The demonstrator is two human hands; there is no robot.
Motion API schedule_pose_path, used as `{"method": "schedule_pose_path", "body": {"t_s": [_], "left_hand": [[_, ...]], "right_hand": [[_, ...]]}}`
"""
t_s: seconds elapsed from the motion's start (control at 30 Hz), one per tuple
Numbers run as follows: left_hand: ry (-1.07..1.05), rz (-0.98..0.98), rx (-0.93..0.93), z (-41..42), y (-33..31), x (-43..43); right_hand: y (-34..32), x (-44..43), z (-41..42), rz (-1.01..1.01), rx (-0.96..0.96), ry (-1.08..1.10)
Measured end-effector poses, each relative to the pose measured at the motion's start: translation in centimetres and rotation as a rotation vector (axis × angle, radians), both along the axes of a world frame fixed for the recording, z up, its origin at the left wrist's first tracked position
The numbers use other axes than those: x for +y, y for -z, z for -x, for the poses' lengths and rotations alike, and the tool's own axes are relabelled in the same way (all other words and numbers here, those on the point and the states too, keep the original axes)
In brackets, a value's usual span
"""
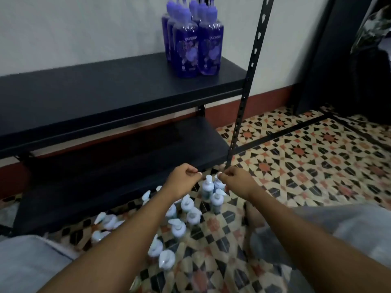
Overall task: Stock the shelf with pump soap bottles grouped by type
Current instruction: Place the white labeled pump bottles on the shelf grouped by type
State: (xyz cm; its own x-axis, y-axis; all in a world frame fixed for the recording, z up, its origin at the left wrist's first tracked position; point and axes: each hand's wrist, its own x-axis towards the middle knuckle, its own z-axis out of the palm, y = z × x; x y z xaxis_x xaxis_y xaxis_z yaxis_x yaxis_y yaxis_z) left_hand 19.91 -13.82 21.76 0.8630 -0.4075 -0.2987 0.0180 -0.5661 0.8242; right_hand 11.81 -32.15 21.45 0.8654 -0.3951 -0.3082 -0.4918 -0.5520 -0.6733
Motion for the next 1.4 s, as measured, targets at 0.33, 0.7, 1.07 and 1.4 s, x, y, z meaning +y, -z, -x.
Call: {"method": "schedule_pose_path", "body": {"t_s": [0.33, 0.7, 1.07, 1.4], "left_hand": [[-0.565, -0.037, 0.069, 8.0, 13.7, -3.4], [-0.74, -0.226, 0.314, 7.7, 21.3, -6.1], [-0.565, -0.277, 0.277, 4.3, 24.9, -5.0], [-0.381, -0.069, 0.217, 4.4, 17.3, -3.4]], "right_hand": [[14.5, 0.1, 1.5, -0.1, 0.245, 0.105], [23.7, -1.5, -1.1, -0.16, 0.275, 0.197], [24.7, -2.5, -4.8, 0.012, 0.286, -0.012], [15.0, -4.0, -0.9, -0.119, 0.182, 0.173]]}}
